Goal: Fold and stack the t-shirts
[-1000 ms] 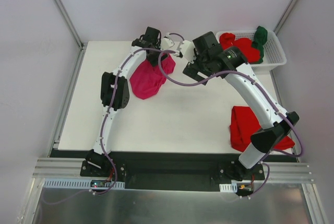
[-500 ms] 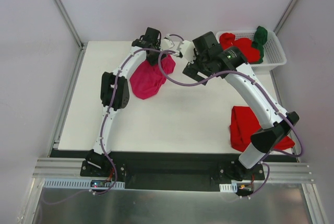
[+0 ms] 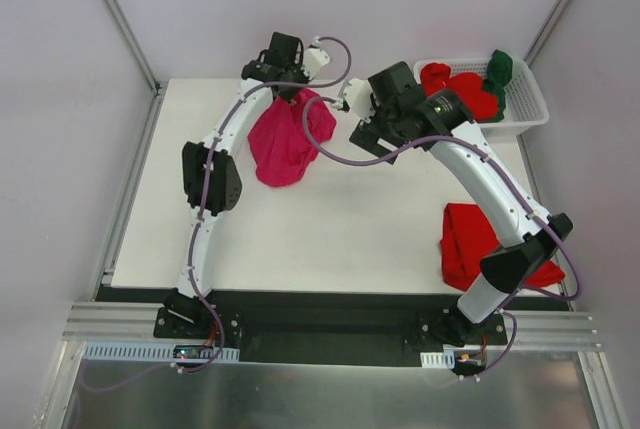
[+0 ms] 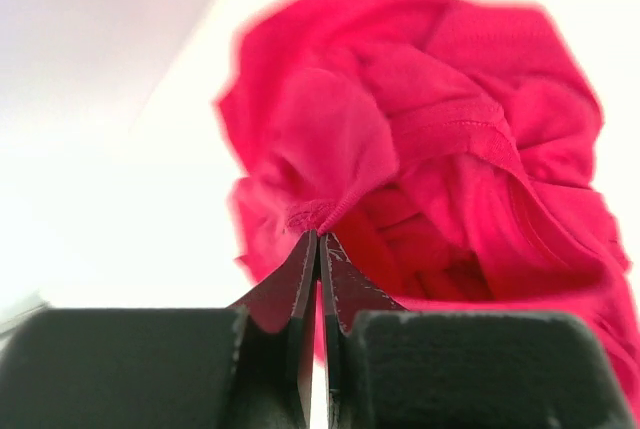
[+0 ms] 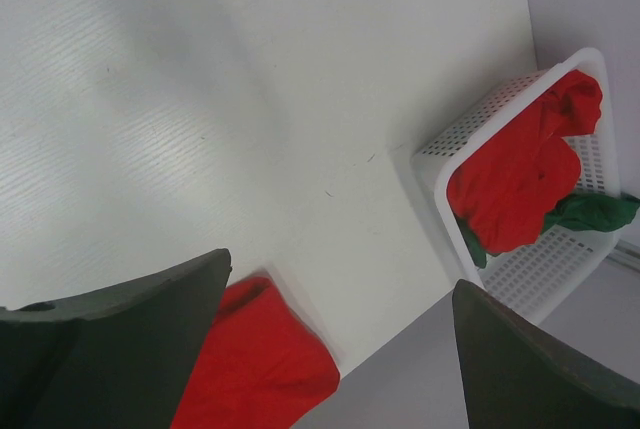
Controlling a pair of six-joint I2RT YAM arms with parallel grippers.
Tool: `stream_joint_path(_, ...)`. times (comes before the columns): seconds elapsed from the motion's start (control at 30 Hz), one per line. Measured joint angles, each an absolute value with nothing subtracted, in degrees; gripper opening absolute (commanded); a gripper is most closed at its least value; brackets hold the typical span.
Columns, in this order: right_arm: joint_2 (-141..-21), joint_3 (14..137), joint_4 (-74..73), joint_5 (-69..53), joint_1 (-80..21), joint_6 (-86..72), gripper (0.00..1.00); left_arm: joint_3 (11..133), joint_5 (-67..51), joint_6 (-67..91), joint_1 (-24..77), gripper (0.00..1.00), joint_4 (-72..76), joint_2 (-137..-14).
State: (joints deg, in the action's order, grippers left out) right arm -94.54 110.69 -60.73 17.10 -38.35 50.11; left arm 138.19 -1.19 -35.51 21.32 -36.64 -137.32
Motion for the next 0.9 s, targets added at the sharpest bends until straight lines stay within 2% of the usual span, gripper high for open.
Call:
stream_joint_path(0.23, -94.54, 110.34, -60.66, 16.25, -38.41, 49.78, 0.96, 136.35, -2.31, -32.08, 21.41, 0.0, -34.54, -117.75)
stream_joint_path(0.37, -94.54, 109.82, -60.6, 16.03, -38.52, 49.69, 0.97, 140.9, -1.76, -31.97, 22.96, 0.0, -33.15, -109.71)
stream_joint_path(0.6, -95.74, 111.66, -59.48, 14.96, -38.52, 46.15, 0.98, 143.98, 0.69, -34.28, 28.29, 0.0, -31.29, -104.14)
stream_joint_path(0.87, -98.63, 124.42, -48.27, 10.94, -39.77, 42.87, 0.99, 143.0, 3.66, -36.45, 29.26, 0.0, -32.45, -103.72)
stream_joint_path(0.9, -99.09, 126.41, -46.5, 10.72, -40.38, 42.92, 0.96, 143.0, 4.12, -36.93, 29.28, 0.0, -32.4, -103.72)
